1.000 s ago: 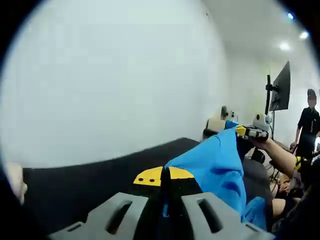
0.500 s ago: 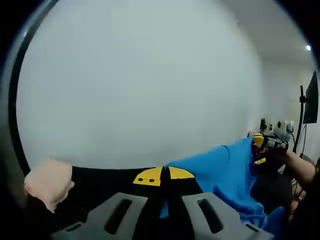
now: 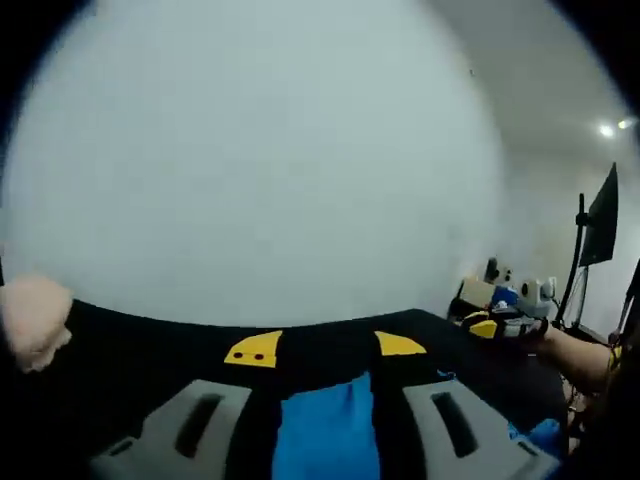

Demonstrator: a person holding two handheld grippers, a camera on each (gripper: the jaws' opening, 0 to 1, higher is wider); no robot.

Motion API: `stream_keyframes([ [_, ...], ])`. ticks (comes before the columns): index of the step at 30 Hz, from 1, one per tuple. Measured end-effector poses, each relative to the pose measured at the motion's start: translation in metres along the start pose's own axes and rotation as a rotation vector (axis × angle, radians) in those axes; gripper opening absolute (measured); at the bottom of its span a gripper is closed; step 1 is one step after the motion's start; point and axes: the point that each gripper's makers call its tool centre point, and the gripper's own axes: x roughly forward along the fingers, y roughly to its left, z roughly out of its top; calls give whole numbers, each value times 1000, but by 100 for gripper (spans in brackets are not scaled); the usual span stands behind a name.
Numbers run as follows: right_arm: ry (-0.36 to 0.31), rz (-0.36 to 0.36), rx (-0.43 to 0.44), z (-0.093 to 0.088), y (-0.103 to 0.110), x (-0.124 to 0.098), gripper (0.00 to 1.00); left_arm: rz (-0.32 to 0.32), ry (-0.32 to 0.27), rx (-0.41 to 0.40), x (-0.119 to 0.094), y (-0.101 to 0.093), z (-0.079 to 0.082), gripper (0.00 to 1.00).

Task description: Spread out the cloth and fold it

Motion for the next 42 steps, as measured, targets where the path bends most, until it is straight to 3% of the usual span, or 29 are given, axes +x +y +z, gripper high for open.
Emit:
stream_keyframes([
  [1,8,16,34,-13,3,-1,20,-27,41,-23,21,-14,-14,29],
  [5,69,79,23,-46,27,3,25,-89,98,-178,82,-52,-47,28],
  [8,127,109,-30,-60,30,4,27,-68,206,-130,103,-56,-80,28],
  [9,120,108,-16,-62,29,6,27,-54,251,-58,113,-54,-99,28],
  [11,133,98,26,-71,27,9,27,-14,286,-8,123,-46,-115,27],
  [12,134,83,61,-75,26,11,27,-13,284,-24,127,-45,-120,24],
  [13,166,100,82,-84,28,11,27,13,321,-20,122,-45,-133,21],
  [15,182,89,69,-90,26,10,27,54,342,15,121,-36,-141,9],
  [16,172,76,75,-92,23,9,27,53,307,13,122,-36,-136,6],
  [18,134,79,141,-90,24,12,25,56,315,-23,116,-36,-131,2],
  [20,111,76,134,-89,25,14,11,63,285,5,110,-35,-119,1],
  [21,130,78,117,-88,29,14,2,50,266,10,105,-38,-108,1],
  [22,124,52,73,-84,23,13,2,36,220,25,101,-45,-96,1],
  [23,111,39,27,-75,21,11,1,31,214,27,96,-48,-89,1],
  [26,37,67,37,-44,17,4,1,2,189,13,83,-54,-63,1],
  [28,-10,77,33,-21,11,-4,1,-7,156,62,70,-58,-47,1],
  [31,-36,9,-25,18,-13,-4,1,-37,66,36,69,-57,-5,1],
  [34,-111,-65,-162,100,-29,1,1,-2,3,97,74,-51,41,1],
  [36,-184,-133,-250,165,-34,-7,1,18,-88,66,70,-55,92,1],
  [37,-307,-160,-282,222,-24,-21,1,2,-166,42,64,-65,129,1],
  [38,-357,-191,-325,254,-18,-31,1,28,-231,79,55,-69,158,1],
  [39,-419,-267,-444,299,-7,-47,1,66,-362,165,36,-79,205,1],
  [40,-494,-265,-513,330,18,-60,1,36,-445,185,21,-97,237,1],
  [42,-564,-219,-571,345,47,-67,1,36,-486,239,5,-110,256,1],
])
